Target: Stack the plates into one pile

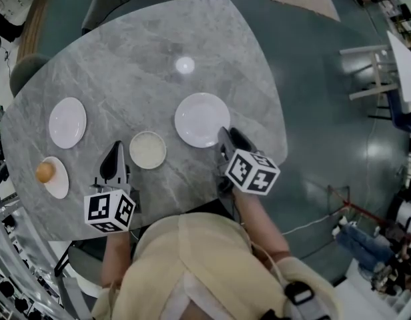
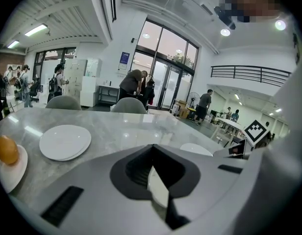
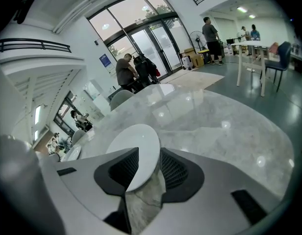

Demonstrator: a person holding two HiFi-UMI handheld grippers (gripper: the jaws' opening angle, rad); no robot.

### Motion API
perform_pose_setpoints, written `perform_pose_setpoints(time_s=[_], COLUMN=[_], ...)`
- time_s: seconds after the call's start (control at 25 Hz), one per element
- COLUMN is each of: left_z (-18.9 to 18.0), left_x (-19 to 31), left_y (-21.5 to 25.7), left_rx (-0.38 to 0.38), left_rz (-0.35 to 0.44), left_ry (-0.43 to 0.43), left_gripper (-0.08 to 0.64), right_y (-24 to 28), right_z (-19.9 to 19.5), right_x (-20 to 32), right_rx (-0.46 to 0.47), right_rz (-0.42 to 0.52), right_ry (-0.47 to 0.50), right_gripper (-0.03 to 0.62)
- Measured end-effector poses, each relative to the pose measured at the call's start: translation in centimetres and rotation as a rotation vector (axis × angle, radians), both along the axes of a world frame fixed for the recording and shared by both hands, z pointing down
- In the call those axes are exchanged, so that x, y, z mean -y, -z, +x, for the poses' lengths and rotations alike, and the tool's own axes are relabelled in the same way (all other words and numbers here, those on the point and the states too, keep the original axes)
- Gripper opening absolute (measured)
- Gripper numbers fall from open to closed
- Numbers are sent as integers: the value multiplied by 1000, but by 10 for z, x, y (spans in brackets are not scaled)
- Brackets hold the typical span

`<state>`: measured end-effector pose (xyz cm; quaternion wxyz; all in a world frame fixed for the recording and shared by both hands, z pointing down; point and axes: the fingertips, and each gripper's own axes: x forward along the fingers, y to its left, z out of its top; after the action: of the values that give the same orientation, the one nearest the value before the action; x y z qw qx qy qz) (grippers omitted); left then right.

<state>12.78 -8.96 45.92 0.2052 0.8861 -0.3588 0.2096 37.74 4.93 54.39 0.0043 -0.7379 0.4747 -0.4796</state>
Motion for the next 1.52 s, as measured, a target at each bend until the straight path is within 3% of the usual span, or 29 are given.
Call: perform_pose_setpoints(time_s=[0.52,0.68,1.08,1.32,1.52], left_z=[10,11,14,13,3], left_x=[12,14,19,21,23], left_y=[-6,-7,-11,-8,-3], left_rx=[-2,-6,-19,-24,-31], left_rz=[-29,-39,-54,-48,-32], left_ry=[-1,4,-5,-8,8], left_gripper=[3,3,3,3,3], right_y=[-10,-9,-11,-12,-11], right_z=[6,9,7,9,3], right_x=[8,4,4,7,7], right_rx=[43,7,-183,-199,-156], right_rz=[-37,-48,-123,-127,-86], right_ry=[-62,-90,-60,-53,-62], right_gripper=[117,117,100,100,90])
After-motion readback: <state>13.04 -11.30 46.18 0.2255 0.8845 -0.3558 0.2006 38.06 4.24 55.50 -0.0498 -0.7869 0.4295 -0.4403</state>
